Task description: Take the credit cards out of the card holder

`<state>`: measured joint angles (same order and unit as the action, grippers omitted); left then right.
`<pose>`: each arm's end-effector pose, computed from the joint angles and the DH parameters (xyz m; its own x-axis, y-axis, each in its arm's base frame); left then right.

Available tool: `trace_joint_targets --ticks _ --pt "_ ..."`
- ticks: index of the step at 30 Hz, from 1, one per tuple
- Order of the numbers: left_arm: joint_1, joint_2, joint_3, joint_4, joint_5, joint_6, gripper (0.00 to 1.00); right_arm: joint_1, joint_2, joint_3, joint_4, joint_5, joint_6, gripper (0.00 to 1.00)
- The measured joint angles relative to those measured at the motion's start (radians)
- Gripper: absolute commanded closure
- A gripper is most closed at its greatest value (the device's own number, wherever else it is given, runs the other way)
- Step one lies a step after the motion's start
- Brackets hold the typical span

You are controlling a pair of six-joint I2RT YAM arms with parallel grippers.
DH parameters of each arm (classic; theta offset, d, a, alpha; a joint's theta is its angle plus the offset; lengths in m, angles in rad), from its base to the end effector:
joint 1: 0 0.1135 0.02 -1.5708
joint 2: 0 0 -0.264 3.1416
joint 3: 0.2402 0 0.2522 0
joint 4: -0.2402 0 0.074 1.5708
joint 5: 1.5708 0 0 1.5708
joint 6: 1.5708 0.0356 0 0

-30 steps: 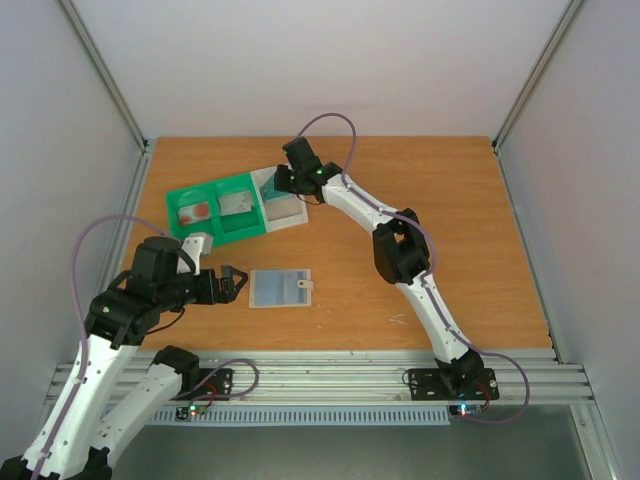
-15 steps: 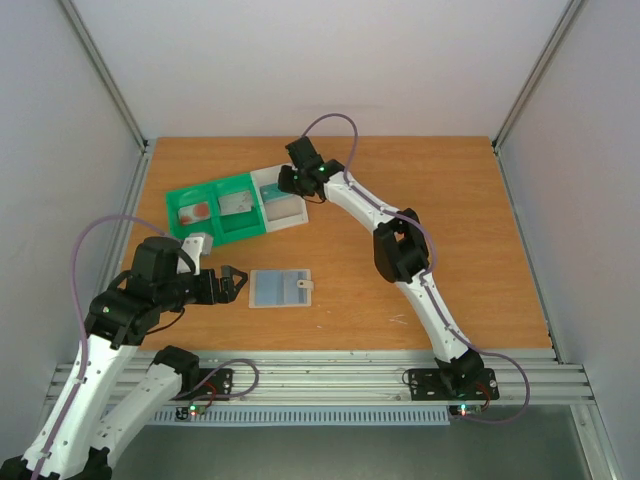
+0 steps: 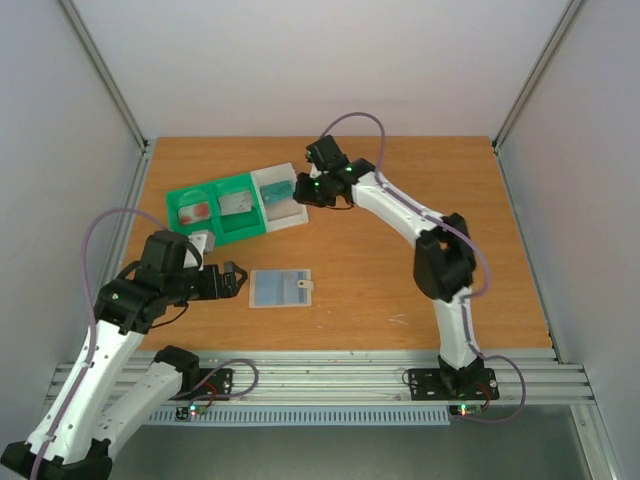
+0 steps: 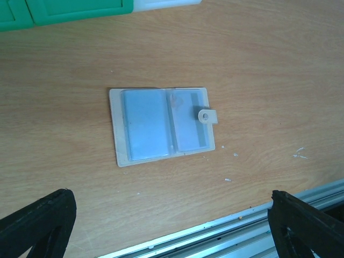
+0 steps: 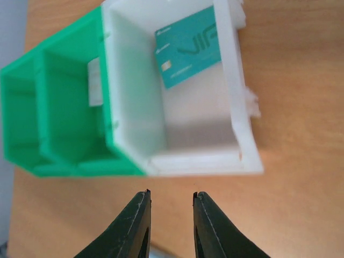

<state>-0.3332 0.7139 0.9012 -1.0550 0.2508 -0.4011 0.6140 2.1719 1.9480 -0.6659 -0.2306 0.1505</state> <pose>0.1106 -0.0476 0.3082 -0.8466 -0.1072 -0.5214 0.1499 0.8919 -0.4267 0.3957 0.2889 0.2509 -0.7296 -0.3357 -0.5958 -0.5756 0.7719 0.2700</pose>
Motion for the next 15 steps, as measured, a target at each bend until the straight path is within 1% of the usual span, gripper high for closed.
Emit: trace_joint_targets --ticks 3,6,10,15 --pt "0.0 0.011 0.0 0.003 0.007 -0.018 0.09 0.005 -0.165 -0.163 0.035 -0.018 0.001 0.75" --pt "0.0 0.024 0.0 0.018 0.045 -0.047 0.18 0.013 -0.322 -0.318 0.068 -0.039 0.0 0.74" --pt "0.0 0.055 -0.018 0.079 0.116 -0.092 0.2 0.024 -0.452 -0.449 0.083 -0.054 -0.003 0.71" --pt "0.0 0.094 -0.087 0.152 0.143 -0.14 0.25 0.053 -0.584 -0.628 0.103 -0.063 0.002 0.68"
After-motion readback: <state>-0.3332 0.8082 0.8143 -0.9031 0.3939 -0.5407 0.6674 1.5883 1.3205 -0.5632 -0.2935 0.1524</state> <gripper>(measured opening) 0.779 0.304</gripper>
